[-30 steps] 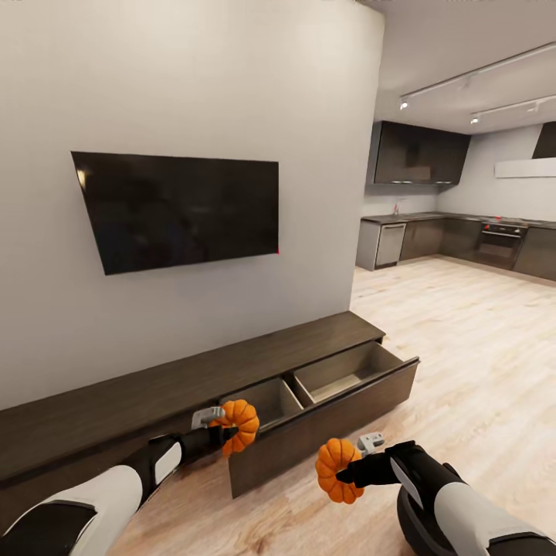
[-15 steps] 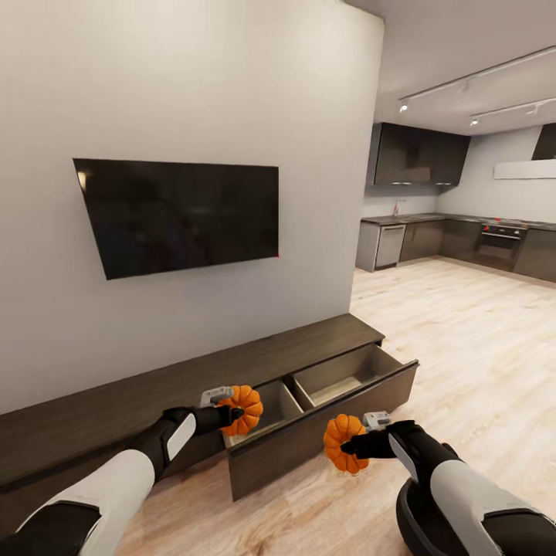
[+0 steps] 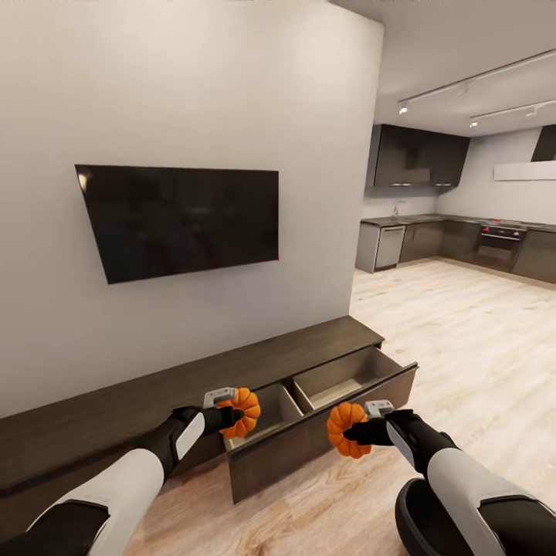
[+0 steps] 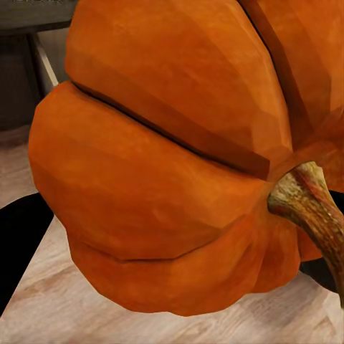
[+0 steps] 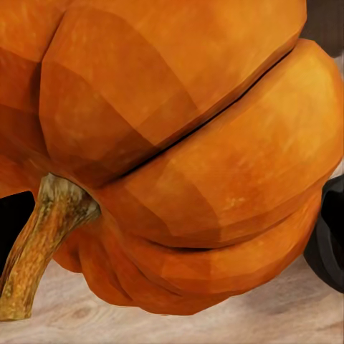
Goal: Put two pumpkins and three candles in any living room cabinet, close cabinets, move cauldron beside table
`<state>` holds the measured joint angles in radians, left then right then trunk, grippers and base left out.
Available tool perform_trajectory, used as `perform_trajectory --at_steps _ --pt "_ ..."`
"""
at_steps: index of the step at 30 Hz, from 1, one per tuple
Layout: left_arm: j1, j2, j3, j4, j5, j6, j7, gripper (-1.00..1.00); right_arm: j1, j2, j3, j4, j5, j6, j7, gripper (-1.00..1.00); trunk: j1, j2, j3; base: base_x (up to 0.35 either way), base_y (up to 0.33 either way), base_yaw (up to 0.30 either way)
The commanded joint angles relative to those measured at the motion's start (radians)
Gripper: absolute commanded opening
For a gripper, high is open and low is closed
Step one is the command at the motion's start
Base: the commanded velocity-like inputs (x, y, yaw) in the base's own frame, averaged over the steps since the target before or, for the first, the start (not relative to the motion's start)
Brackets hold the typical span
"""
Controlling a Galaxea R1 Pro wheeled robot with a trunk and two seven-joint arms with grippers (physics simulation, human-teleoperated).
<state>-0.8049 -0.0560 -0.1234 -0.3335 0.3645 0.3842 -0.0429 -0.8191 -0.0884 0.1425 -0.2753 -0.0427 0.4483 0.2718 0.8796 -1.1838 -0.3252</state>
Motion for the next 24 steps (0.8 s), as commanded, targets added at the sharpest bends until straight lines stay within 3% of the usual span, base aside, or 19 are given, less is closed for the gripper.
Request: perform_trajectory --at_steps 1,6,14,24 --pt "0.0 0.0 -0.004 -0.001 0.001 0.004 0.002 -1.0 0.0 -0.001 0.009 -0.002 -0.006 0.002 0.0 -1.0 -0.004 0.007 0.002 0.0 0.0 0.0" --pt "0.0 -0.001 -0.004 -0.002 0.002 -0.004 -0.001 -1.0 0.0 0.0 0.011 -0.002 -0.007 -0.012 0.002 -1.0 -0.023 0.042 0.018 0.0 0.0 0.0" --pt "0.0 0.0 -0.005 -0.001 0.001 -0.008 -0.001 -1.0 0.0 0.001 0.011 -0.002 -0.006 -0.013 0.003 -1.0 -0.023 0.042 0.018 0.01 0.0 0.0" --pt "0.0 -0.001 -0.005 -0.001 0.001 -0.008 -0.002 -1.0 0.0 0.001 0.011 -0.002 -0.006 -0.011 0.006 -1.0 -0.023 0.042 0.018 0.294 0.0 0.0"
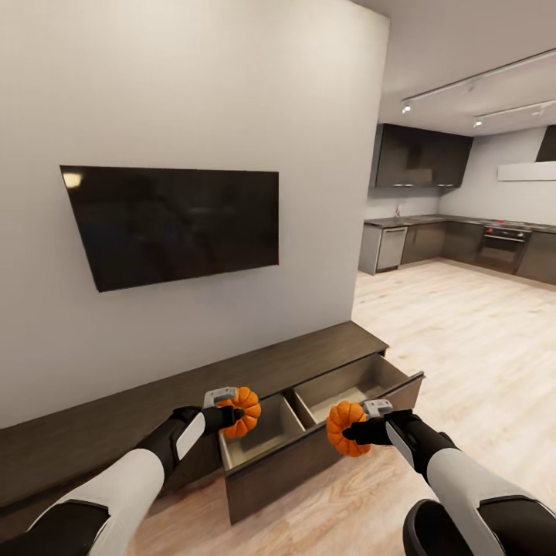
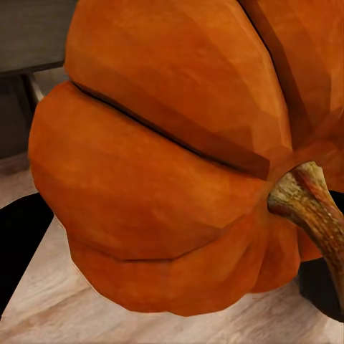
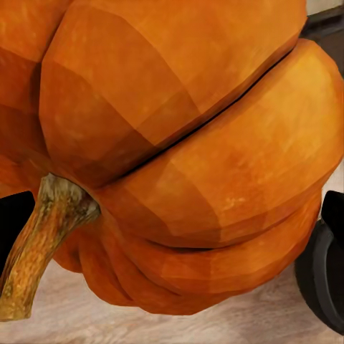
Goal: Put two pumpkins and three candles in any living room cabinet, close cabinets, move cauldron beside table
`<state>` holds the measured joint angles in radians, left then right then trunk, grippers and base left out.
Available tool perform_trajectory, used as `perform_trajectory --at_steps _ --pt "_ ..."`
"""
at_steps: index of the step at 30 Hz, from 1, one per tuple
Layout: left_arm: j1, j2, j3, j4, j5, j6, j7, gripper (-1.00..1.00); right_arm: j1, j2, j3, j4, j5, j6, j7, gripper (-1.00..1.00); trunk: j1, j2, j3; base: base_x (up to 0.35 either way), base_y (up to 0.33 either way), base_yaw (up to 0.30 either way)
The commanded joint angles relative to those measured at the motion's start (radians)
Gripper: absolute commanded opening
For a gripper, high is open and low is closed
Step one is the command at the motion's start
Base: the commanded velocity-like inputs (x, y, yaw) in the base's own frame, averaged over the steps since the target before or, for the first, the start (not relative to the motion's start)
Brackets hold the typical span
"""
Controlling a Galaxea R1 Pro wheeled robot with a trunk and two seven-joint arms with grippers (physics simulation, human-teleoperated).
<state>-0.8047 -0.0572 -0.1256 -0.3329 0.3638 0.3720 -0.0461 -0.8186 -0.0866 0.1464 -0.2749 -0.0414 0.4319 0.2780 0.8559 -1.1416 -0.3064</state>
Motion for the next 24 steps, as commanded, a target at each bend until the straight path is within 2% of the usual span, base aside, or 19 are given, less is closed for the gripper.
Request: perform_trajectory --at_steps 1,13,24 --pt "-0.001 0.0 -0.003 -0.002 0.002 0.004 0.002 -1.0 -0.001 -0.001 0.007 -0.002 -0.008 0.005 0.0 -1.0 0.001 -0.001 -0.001 0.336 0.0 0.0" --pt "-0.001 -0.001 -0.003 -0.002 0.003 0.004 0.002 -1.0 -0.001 -0.002 0.005 -0.002 -0.008 0.005 0.001 -1.0 0.001 -0.001 -0.001 0.337 -0.008 0.0" --pt "-0.001 -0.004 -0.003 -0.002 0.003 0.004 0.002 -1.0 -0.001 -0.001 0.007 -0.003 -0.008 0.005 0.0 -1.0 0.001 -0.001 -0.001 0.322 -0.157 0.0"
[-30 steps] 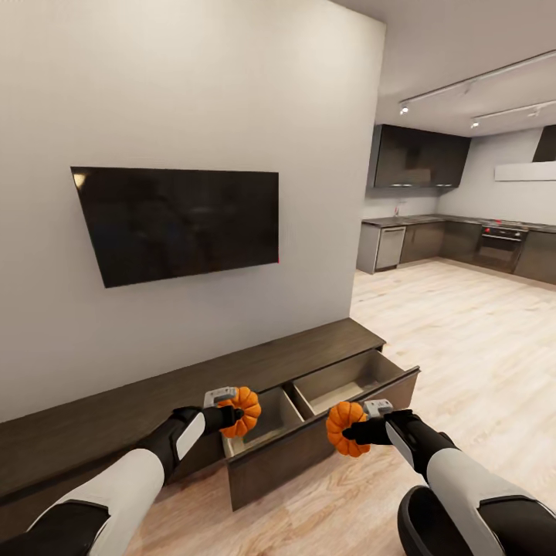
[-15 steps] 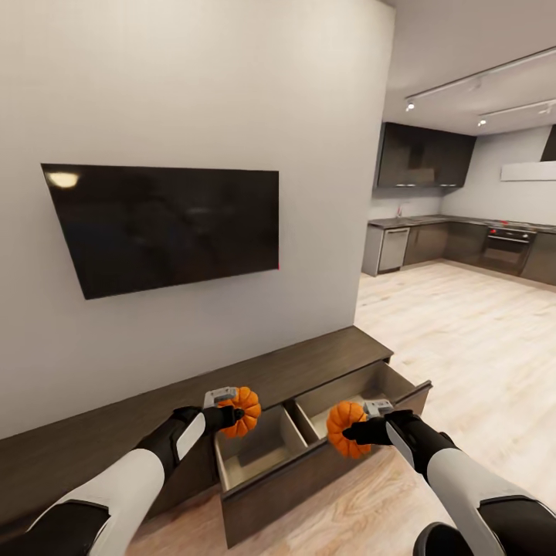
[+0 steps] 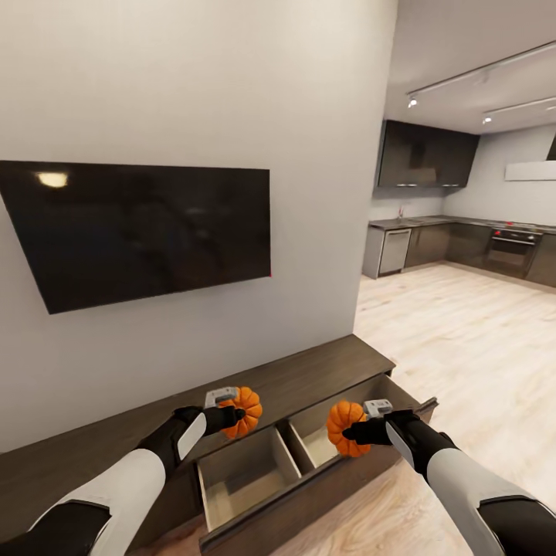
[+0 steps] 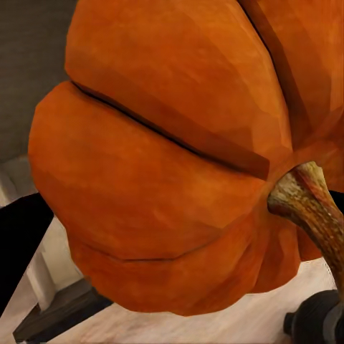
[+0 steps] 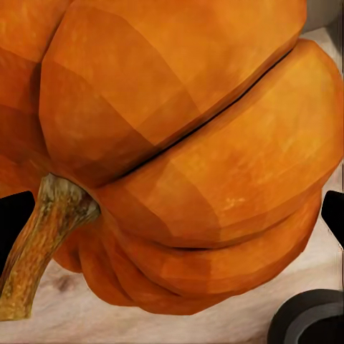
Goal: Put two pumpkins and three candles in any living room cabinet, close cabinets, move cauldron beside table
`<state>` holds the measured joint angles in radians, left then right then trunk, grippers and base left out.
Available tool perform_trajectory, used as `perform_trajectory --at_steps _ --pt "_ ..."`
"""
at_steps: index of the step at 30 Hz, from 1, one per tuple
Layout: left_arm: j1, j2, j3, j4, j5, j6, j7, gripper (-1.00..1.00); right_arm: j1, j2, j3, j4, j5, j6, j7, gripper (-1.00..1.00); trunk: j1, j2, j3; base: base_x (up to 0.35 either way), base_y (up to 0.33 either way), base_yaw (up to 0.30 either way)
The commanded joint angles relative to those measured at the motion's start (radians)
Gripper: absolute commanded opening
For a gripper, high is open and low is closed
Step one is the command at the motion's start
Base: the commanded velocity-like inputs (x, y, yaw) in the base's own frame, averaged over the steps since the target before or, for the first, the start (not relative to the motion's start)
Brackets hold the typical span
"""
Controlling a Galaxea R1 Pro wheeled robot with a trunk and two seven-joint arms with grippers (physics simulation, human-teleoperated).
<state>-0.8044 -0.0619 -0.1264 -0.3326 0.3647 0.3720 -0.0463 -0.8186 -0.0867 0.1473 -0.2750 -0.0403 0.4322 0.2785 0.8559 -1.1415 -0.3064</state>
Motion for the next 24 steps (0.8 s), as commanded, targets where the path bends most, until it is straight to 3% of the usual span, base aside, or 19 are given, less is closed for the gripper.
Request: perform_trajectory --at_steps 1,9,15,24 --pt "-0.001 -0.001 -0.002 -0.002 0.002 0.004 0.002 -1.0 -0.001 -0.002 0.006 -0.003 -0.009 0.005 0.0 -1.0 0.001 -0.001 -0.001 0.309 -0.194 0.0" --pt "-0.001 -0.004 -0.002 -0.001 0.002 -0.015 0.001 -1.0 -0.001 -0.002 0.006 -0.003 -0.009 0.005 0.001 -1.0 0.001 -0.001 -0.001 0.266 -0.175 0.0" --pt "-0.001 -0.005 -0.002 0.002 0.002 -0.048 0.001 -1.0 -0.001 -0.002 0.005 -0.003 -0.009 0.005 0.001 -1.0 0.001 -0.001 -0.001 0.07 -0.024 0.0" --pt "-0.001 -0.006 -0.002 0.003 0.002 -0.05 0.0 -1.0 -0.001 -0.002 0.005 -0.003 -0.009 0.005 0.002 -1.0 0.001 -0.001 -0.001 0.299 -0.004 0.0"
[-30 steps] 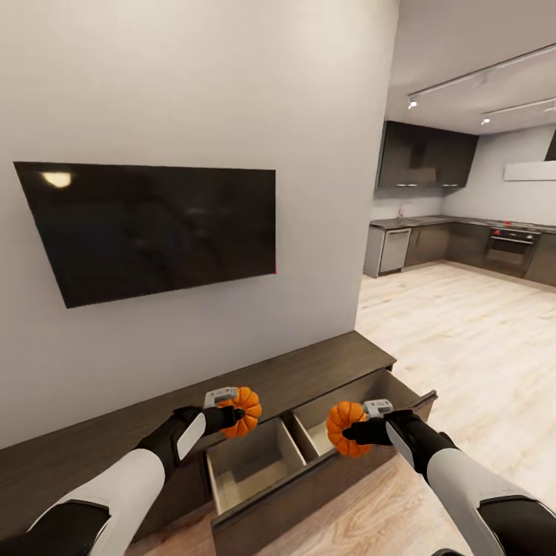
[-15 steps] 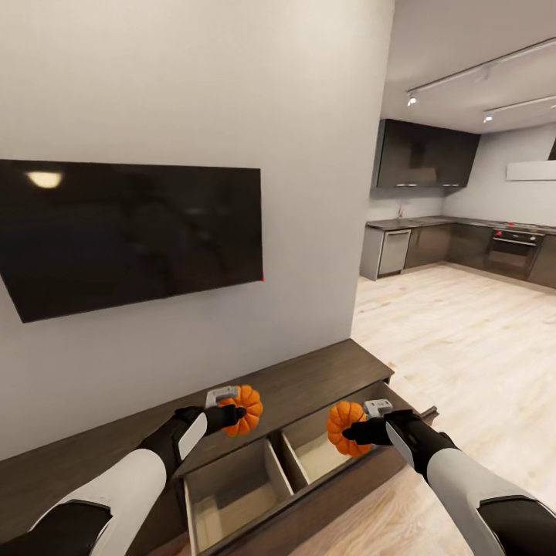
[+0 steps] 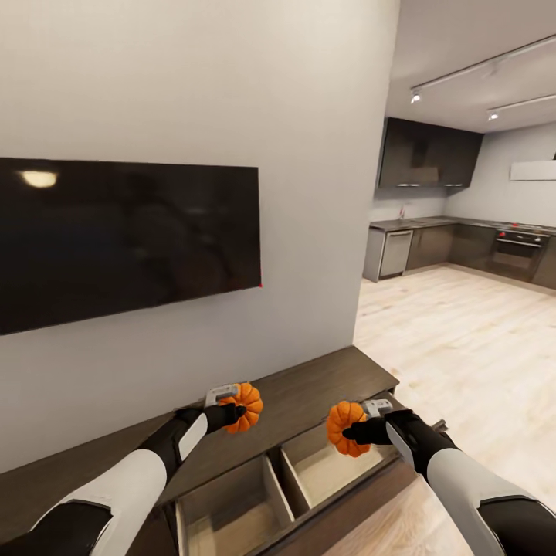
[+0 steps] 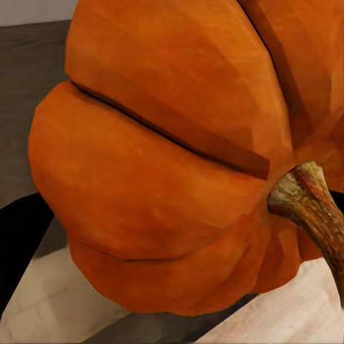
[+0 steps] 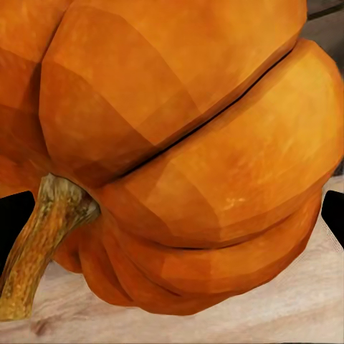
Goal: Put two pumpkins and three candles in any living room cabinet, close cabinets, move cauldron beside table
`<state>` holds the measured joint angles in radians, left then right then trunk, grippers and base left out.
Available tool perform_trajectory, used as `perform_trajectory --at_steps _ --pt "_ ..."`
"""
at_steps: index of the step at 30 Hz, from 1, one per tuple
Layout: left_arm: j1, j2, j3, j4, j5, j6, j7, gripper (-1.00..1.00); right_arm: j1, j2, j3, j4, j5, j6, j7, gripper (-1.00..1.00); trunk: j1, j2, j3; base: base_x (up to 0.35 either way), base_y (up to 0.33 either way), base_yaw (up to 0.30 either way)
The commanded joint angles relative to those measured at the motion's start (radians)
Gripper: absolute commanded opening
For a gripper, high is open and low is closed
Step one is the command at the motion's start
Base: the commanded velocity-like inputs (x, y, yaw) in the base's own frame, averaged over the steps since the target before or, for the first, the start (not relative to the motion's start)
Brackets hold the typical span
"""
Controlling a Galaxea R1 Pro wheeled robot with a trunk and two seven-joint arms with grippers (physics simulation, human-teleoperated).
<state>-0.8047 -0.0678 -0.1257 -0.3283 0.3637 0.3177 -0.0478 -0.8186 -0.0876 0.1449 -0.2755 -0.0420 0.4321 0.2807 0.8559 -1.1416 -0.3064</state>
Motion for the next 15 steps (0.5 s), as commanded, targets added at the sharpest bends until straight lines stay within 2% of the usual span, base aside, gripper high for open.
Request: perform_trajectory --at_steps 1,6,15 --pt "-0.001 0.0 -0.003 -0.002 0.003 0.004 0.002 -1.0 -0.001 -0.001 0.007 -0.002 -0.007 0.005 0.0 -1.0 0.001 -0.001 -0.001 0.336 -0.053 0.0" --pt "-0.001 -0.005 -0.003 -0.002 0.003 0.002 0.002 -1.0 -0.001 -0.001 0.006 -0.002 -0.007 0.005 0.0 -1.0 0.001 -0.001 -0.001 0.283 -0.081 0.0" --pt "-0.001 -0.006 -0.003 -0.002 0.003 0.001 0.002 -1.0 -0.001 -0.001 0.007 -0.002 -0.007 0.005 0.0 -1.0 0.001 -0.001 -0.001 0.036 -0.012 0.0"
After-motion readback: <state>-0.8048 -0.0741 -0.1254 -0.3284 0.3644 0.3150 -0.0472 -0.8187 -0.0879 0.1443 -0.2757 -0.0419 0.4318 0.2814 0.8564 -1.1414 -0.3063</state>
